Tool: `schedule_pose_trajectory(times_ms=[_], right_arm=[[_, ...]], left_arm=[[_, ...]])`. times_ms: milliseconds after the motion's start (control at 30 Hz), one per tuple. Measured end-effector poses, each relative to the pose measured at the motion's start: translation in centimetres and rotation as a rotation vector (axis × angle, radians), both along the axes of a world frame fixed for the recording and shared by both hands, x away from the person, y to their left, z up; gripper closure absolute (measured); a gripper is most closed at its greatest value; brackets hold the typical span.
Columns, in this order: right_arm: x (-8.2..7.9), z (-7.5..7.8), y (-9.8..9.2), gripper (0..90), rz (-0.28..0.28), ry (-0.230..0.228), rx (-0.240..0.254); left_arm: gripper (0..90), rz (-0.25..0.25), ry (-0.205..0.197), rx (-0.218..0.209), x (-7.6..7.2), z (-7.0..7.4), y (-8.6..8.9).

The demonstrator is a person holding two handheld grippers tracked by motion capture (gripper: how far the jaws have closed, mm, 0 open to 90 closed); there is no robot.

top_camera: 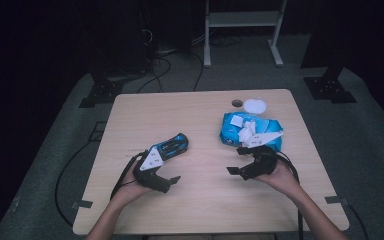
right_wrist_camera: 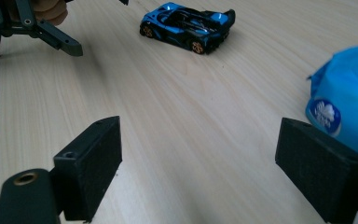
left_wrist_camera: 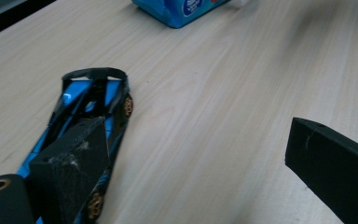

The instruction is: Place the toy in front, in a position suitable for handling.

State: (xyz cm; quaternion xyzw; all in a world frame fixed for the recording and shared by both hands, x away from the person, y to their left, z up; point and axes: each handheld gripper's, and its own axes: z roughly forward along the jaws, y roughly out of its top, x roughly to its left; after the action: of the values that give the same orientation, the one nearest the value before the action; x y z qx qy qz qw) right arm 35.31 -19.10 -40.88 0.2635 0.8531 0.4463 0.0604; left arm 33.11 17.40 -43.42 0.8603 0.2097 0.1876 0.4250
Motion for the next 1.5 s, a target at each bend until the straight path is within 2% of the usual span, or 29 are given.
schedule_pose_trajectory(times_ms=[33,100,233,267,300,467,500,567,667,700,833,933,967,1000,1100,1133,1267,1300,1367,1433,1500], right_arm=[[0.7,0.5,0.8,13.9,0.015,-0.002,-0.013],[0.9,0.7,1.1,13.9,0.021,0.001,-0.018],[2.6,1.7,3.1,13.9,0.045,-0.004,-0.024],[2.6,1.7,3.1,13.9,0.045,-0.004,-0.024],[3.2,2.0,3.9,13.9,0.053,-0.006,-0.039],[4.5,2.6,5.1,13.9,0.06,-0.004,-0.045],[5.1,2.8,5.6,13.9,0.061,-0.011,-0.041],[5.6,2.9,6.3,13.8,0.058,-0.014,-0.057],[6.1,3.1,6.9,13.9,0.063,-0.018,-0.062],[6.6,3.2,7.5,13.9,0.061,-0.017,-0.062],[7.5,3.2,8.5,13.9,0.06,-0.018,-0.064],[8.3,3.0,9.7,13.9,0.052,-0.007,-0.059],[8.9,2.8,10.6,13.9,0.054,-0.007,-0.054],[8.9,2.8,10.6,13.9,0.054,-0.007,-0.054],[10.1,2.1,12.3,14.0,0.042,0.011,-0.056],[10.1,2.1,12.3,14.0,0.042,0.011,-0.056],[11.5,0.6,13.8,14.1,0.025,0.037,-0.065],[11.8,0.3,14.0,14.1,0.025,0.043,-0.067],[12.3,-0.3,14.4,14.3,0.01,0.054,-0.073],[12.7,-0.7,14.8,14.5,0.0,0.067,-0.078],[12.9,-1.0,15.0,14.6,-0.006,0.076,-0.083]], left_arm=[[5.4,0.006,0.0,0.014,0.2,0.1,0.3],[3.7,0.022,0.011,0.005,0.6,0.1,0.7],[3.0,0.061,0.024,-0.006,1.2,0.0,1.8],[3.0,0.061,0.024,-0.006,1.2,0.0,1.8],[3.0,0.079,0.023,-0.01,1.4,-0.1,2.2],[3.0,0.091,0.024,0.004,1.8,-0.2,3.0],[3.0,0.104,0.024,0.031,2.2,-0.3,3.3],[3.1,0.108,0.025,0.043,2.6,-0.3,3.6],[3.1,0.115,0.016,0.025,2.8,-0.3,4.0],[3.0,0.122,0.031,0.02,3.2,-0.5,4.3],[3.1,0.13,0.034,0.03,3.6,-0.9,4.4],[3.1,0.134,0.036,0.031,4.1,-1.2,4.5],[4.4,0.133,0.035,0.023,4.3,-1.4,4.5],[4.4,0.137,0.036,0.017,4.4,-1.6,4.5],[4.4,0.146,0.047,0.024,5.1,-2.1,5.0],[4.4,0.146,0.047,0.024,5.1,-2.1,5.0],[4.4,0.155,0.037,-0.008,5.6,-2.4,5.4],[4.5,0.153,0.051,-0.013,5.8,-2.5,5.4],[4.6,0.155,0.071,0.042,6.5,-2.5,5.2],[4.6,0.162,0.062,0.047,6.7,-2.6,5.1],[4.6,0.151,0.048,0.004,7.0,-2.7,4.9]])
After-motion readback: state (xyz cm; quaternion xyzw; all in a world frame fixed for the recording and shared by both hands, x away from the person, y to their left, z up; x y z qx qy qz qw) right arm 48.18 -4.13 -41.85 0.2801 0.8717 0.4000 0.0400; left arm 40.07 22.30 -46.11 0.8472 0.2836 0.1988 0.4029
